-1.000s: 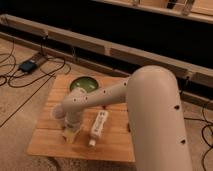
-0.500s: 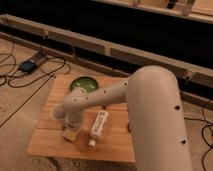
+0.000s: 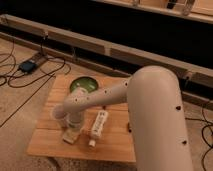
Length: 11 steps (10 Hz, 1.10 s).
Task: Place the white sponge in the ceramic cup
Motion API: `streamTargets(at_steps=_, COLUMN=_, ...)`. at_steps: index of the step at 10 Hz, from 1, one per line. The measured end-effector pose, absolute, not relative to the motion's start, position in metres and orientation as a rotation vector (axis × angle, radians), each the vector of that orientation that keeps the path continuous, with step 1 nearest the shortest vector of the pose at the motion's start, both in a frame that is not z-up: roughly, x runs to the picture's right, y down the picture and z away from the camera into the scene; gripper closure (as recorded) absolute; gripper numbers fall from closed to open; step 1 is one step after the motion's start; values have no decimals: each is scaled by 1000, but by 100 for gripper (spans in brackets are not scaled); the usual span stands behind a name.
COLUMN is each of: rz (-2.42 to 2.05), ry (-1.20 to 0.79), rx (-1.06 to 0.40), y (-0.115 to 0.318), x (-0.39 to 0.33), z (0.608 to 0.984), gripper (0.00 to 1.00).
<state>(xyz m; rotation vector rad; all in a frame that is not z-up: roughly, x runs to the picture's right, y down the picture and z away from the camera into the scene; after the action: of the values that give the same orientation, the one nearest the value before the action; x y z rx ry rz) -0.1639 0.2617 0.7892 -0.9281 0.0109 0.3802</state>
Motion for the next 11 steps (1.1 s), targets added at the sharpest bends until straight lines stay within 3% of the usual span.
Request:
streamTargets(at_steps=2, rz=380, ry=13, rx=-925, y=262, x=-163, z=789, gripper=100)
streamTargets(at_steps=4, rz=437, ry=25, rx=-825, y=249, x=-164, z=783, gripper=100)
streamTargets(at_steps=11, rz=440, ry=129, rx=-577, y=168, x=-170, z=702, gripper=100)
